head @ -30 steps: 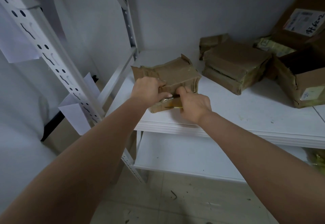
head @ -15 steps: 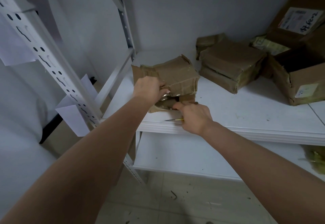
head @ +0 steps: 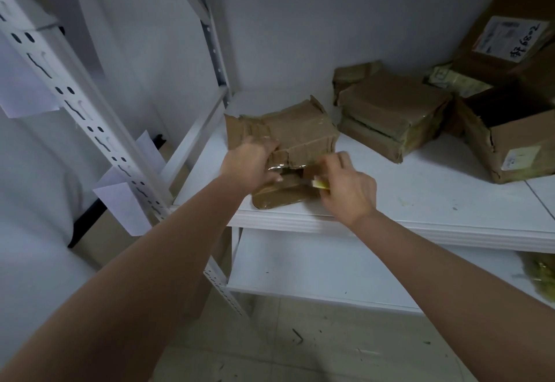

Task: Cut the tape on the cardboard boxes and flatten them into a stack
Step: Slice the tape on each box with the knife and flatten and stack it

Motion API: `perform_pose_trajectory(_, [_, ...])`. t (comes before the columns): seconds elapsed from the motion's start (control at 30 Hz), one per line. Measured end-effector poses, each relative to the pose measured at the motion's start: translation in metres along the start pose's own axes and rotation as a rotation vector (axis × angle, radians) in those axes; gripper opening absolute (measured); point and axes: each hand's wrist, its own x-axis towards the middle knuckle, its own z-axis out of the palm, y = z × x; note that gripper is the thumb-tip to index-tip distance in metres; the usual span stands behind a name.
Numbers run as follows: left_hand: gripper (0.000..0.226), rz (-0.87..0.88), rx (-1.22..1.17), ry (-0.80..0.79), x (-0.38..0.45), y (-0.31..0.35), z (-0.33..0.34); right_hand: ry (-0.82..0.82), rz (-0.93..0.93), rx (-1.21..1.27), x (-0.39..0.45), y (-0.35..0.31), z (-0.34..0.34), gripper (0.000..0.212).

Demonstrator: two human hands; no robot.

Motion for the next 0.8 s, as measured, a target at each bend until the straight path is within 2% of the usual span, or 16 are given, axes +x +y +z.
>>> perform_pose_trajectory(0.1, [0.093, -0.001, 0.125, 0.034, -0.012, 0.003, 0.014, 0.179, -0.045, -0.058, 0.012, 0.003, 0.002, 0.064])
perform_pose_trajectory(0.17, [0.091, -0.01, 0.186, 0.093, -0.016, 0.003, 0.021, 0.247, -0.113, -0.123, 0.022, 0.004, 0.002, 0.077])
perform_pose_trajectory(0.33, [0.075, -0.005, 0.118, 0.095, -0.011, -0.001, 0.016, 0.061, -0.096, -0.245, 0.036, 0.004, 0.005, 0.071])
perform_pose_trajectory(0.43, [0.069, 0.026, 0.074, 0.101, -0.007, -0.001, 0.015, 0.082, -0.06, -0.226, 0.041, 0.004, 0.012, 0.073])
perform_pose_trajectory(0.57, [0.067, 0.033, -0.002, 0.104, -0.007, -0.004, 0.014, 0.21, -0.127, -0.34, 0.053, 0.011, 0.02, 0.074])
perform_pose_trajectory(0.8, [0.08, 0.108, -0.108, 0.028, -0.009, -0.003, 0.007, 0.083, -0.125, -0.269, 0.047, 0.016, 0.004, 0.067])
